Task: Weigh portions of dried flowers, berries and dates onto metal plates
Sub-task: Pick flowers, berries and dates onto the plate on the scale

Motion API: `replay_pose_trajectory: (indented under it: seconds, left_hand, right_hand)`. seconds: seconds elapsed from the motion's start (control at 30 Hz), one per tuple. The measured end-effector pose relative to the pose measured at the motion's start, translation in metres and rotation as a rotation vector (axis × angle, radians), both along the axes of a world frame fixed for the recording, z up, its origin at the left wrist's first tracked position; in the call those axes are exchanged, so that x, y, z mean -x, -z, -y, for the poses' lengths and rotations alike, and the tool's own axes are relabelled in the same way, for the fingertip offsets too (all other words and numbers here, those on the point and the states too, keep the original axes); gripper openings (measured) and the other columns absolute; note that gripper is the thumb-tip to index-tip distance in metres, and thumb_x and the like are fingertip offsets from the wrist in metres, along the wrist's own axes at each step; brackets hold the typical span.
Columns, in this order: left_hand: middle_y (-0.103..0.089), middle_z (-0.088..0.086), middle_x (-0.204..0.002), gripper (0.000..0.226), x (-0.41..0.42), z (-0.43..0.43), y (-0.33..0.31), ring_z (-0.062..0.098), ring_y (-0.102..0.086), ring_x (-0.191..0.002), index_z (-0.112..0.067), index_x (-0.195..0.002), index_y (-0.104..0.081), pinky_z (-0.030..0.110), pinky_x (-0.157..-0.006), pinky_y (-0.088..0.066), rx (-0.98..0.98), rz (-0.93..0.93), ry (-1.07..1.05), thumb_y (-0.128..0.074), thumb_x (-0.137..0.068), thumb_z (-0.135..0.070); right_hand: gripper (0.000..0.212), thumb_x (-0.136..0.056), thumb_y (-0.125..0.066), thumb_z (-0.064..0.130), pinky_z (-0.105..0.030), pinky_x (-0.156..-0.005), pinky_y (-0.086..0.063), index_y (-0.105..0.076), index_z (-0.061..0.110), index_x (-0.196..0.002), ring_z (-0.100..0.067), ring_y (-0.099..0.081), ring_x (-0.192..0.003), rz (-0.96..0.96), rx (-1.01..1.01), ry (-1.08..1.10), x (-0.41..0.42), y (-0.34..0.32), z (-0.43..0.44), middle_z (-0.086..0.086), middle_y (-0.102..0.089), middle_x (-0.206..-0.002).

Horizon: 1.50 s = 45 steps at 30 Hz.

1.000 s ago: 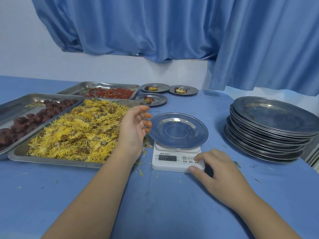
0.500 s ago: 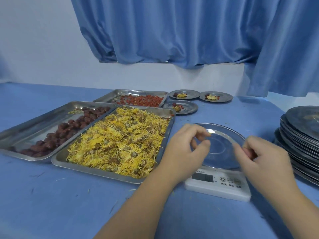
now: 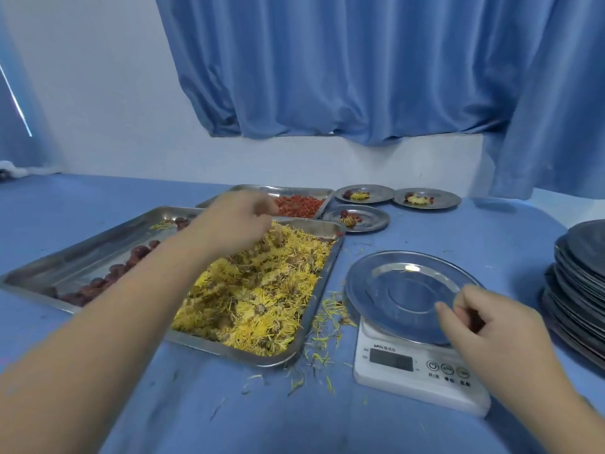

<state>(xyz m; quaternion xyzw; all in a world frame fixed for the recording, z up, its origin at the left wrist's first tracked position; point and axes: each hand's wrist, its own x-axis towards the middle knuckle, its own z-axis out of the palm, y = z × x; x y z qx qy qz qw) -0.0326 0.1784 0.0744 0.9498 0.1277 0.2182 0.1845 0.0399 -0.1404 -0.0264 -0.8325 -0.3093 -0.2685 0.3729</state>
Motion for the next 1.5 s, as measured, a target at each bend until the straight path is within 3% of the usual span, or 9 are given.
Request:
replay_pose_trajectory:
  seconds: [0.1, 0.27, 0.4, 0.6, 0.77, 1.0, 1.13, 1.23, 1.5]
  left_hand:
    - [-0.064, -0.002, -0.122, 0.023, -0.009, -0.044, -0.013, 0.019, -0.062, -0.101, -0.029, -0.106, -0.063, 0.036, -0.08, -0.051, -0.037, -0.117, -0.138, -0.052, -0.095, -0.013]
    - [-0.059, 0.003, -0.134, 0.037, -0.026, -0.061, -0.003, 0.016, -0.056, -0.108, -0.021, -0.128, -0.06, 0.031, -0.09, -0.042, -0.244, -0.423, -0.083, -0.06, -0.091, -0.02]
    - [-0.052, 0.001, -0.141, 0.047, -0.033, -0.056, 0.014, 0.019, -0.05, -0.126, -0.024, -0.134, -0.054, 0.037, -0.106, -0.04, -0.169, -0.477, -0.059, -0.065, -0.088, -0.022]
    - [-0.059, 0.001, -0.13, 0.04, -0.029, -0.056, 0.021, 0.018, -0.058, -0.115, -0.025, -0.122, -0.063, 0.032, -0.093, -0.05, -0.144, -0.407, -0.061, -0.068, -0.085, -0.01]
    - [-0.064, -0.006, -0.088, 0.02, -0.02, -0.054, 0.004, 0.011, -0.06, -0.076, -0.024, -0.11, -0.064, 0.026, -0.061, -0.043, -0.142, -0.26, -0.041, -0.065, -0.09, -0.026]
    - [-0.069, 0.007, -0.085, 0.032, -0.013, -0.05, -0.017, 0.02, -0.063, -0.08, -0.011, -0.09, -0.07, 0.031, -0.073, -0.042, 0.005, -0.123, -0.038, -0.057, -0.095, -0.04]
    - [-0.059, -0.002, -0.058, 0.036, -0.01, -0.043, -0.018, 0.022, -0.059, -0.06, -0.01, -0.068, -0.056, 0.036, -0.062, -0.044, 0.024, -0.139, -0.019, -0.057, -0.095, -0.033]
    - [-0.061, 0.01, -0.073, 0.031, -0.011, -0.038, -0.013, 0.016, -0.07, -0.066, -0.009, -0.073, -0.051, 0.041, -0.071, -0.051, 0.062, -0.212, -0.015, -0.052, -0.099, -0.027]
    - [-0.057, 0.003, -0.074, 0.021, -0.014, -0.033, -0.002, 0.015, -0.055, -0.064, -0.005, -0.084, -0.063, 0.027, -0.063, -0.047, 0.205, -0.212, -0.004, -0.055, -0.096, -0.019]
  right_hand:
    - [0.042, -0.075, -0.068, 0.017, -0.024, -0.053, -0.034, -0.033, 0.019, -0.052, -0.015, -0.041, -0.056, -0.027, -0.012, -0.009, 0.0, 0.001, 0.001, -0.001, -0.05, -0.064]
    - [0.043, -0.075, -0.07, 0.014, -0.023, -0.052, -0.033, -0.034, 0.017, -0.053, -0.014, -0.04, -0.054, -0.042, -0.007, -0.004, 0.0, 0.0, 0.003, -0.002, -0.049, -0.063]
    - [0.044, -0.076, -0.071, 0.013, -0.022, -0.052, -0.033, -0.033, 0.017, -0.053, -0.014, -0.04, -0.053, -0.024, 0.002, -0.011, 0.001, -0.002, 0.004, -0.003, -0.049, -0.065]
    - [0.047, -0.076, -0.072, 0.012, -0.022, -0.05, -0.031, -0.031, 0.018, -0.053, -0.013, -0.036, -0.051, -0.013, -0.029, -0.021, 0.003, -0.004, 0.007, -0.003, -0.045, -0.061]
    - [0.046, -0.076, -0.07, 0.014, -0.019, -0.049, -0.03, -0.03, 0.019, -0.052, -0.012, -0.036, -0.051, -0.015, -0.048, -0.034, 0.004, -0.005, 0.007, 0.002, -0.042, -0.055]
    - [0.048, -0.076, -0.071, 0.013, -0.022, -0.05, -0.031, -0.029, 0.017, -0.052, -0.013, -0.035, -0.051, -0.019, -0.068, -0.031, 0.006, -0.007, 0.007, 0.003, -0.041, -0.054]
    - [0.047, -0.077, -0.07, 0.013, -0.024, -0.049, -0.031, -0.031, 0.016, -0.052, -0.014, -0.034, -0.051, -0.034, -0.079, -0.033, 0.005, -0.007, 0.008, -0.005, -0.04, -0.054]
    - [0.046, -0.078, -0.07, 0.014, -0.022, -0.049, -0.031, -0.031, 0.016, -0.053, -0.013, -0.035, -0.05, -0.044, -0.083, -0.039, 0.005, -0.007, 0.008, -0.003, -0.041, -0.055]
    - [0.046, -0.078, -0.068, 0.016, -0.022, -0.049, -0.031, -0.029, 0.019, -0.053, -0.013, -0.036, -0.05, -0.041, -0.086, -0.049, 0.004, -0.007, 0.008, 0.004, -0.041, -0.053]
